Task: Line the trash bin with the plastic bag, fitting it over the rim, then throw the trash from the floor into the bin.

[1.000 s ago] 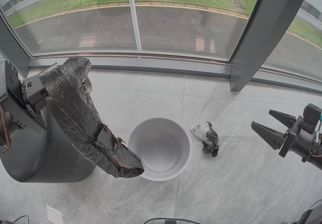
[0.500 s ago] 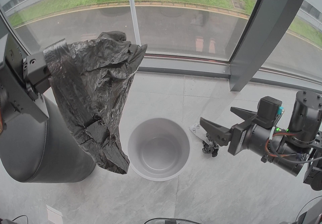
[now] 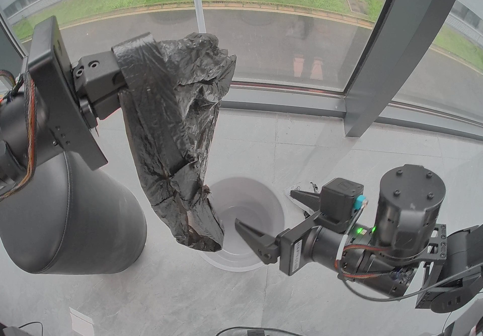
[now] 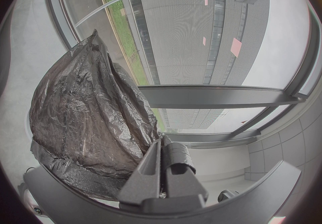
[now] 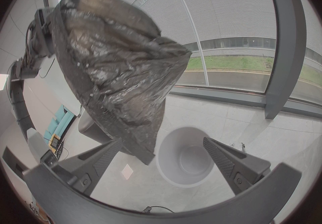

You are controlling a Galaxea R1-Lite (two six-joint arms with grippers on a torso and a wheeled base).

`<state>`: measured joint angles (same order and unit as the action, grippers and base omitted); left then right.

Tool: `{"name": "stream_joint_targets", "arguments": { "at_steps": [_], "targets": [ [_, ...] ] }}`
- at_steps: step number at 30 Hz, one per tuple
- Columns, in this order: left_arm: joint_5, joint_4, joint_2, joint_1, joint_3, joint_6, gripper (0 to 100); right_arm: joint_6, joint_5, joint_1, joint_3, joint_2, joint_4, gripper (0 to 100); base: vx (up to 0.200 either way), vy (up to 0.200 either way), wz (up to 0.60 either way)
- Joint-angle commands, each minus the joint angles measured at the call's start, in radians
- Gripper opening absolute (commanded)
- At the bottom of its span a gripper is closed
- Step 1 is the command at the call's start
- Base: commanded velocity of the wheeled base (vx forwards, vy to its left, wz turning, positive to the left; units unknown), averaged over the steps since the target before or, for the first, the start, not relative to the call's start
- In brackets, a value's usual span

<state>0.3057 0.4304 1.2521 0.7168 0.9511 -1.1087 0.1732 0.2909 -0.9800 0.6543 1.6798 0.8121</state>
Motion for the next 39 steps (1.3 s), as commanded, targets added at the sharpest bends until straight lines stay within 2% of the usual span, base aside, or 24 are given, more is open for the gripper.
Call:
{"name": "stream_joint_targets", "arguments": {
  "at_steps": [1,5,8,12,14,17,20,33,39],
  "targets": [
    [-0.005,0.001,0.021,0.015,0.009,0.000,0,0.002,0.019,-0.043,0.024,0.090,0.001,100,0.000,0.000,0.00],
    [-0.017,-0.001,0.021,0.020,0.017,0.000,0,0.003,0.021,-0.068,0.024,0.130,0.010,100,0.000,0.000,0.00],
    [-0.019,-0.001,0.021,0.020,0.025,0.000,0,-0.001,0.027,-0.097,0.011,0.173,0.078,100,0.000,0.000,0.00],
    [-0.017,-0.002,0.018,0.020,0.026,0.000,0,0.000,0.048,-0.101,0.022,0.230,0.094,100,0.000,0.000,0.00],
    [-0.017,-0.004,0.016,0.021,0.026,0.000,0,0.003,0.073,-0.097,0.044,0.268,0.108,100,0.000,0.000,0.00],
    [-0.017,-0.006,0.012,0.029,0.026,0.000,0,-0.006,0.162,-0.094,0.081,0.350,0.191,100,0.000,0.000,0.00],
    [-0.017,-0.007,0.004,0.030,0.025,0.000,0,-0.040,0.192,-0.086,0.111,0.383,0.231,100,0.000,0.000,0.00],
    [-0.016,-0.009,-0.005,0.030,0.017,-0.013,0,-0.120,0.200,-0.051,0.202,0.436,0.234,100,0.000,0.000,0.00],
    [-0.014,-0.009,-0.013,0.030,0.014,-0.014,0,-0.179,0.200,-0.045,0.208,0.482,0.320,100,0.000,0.000,0.00]
  ]
}}
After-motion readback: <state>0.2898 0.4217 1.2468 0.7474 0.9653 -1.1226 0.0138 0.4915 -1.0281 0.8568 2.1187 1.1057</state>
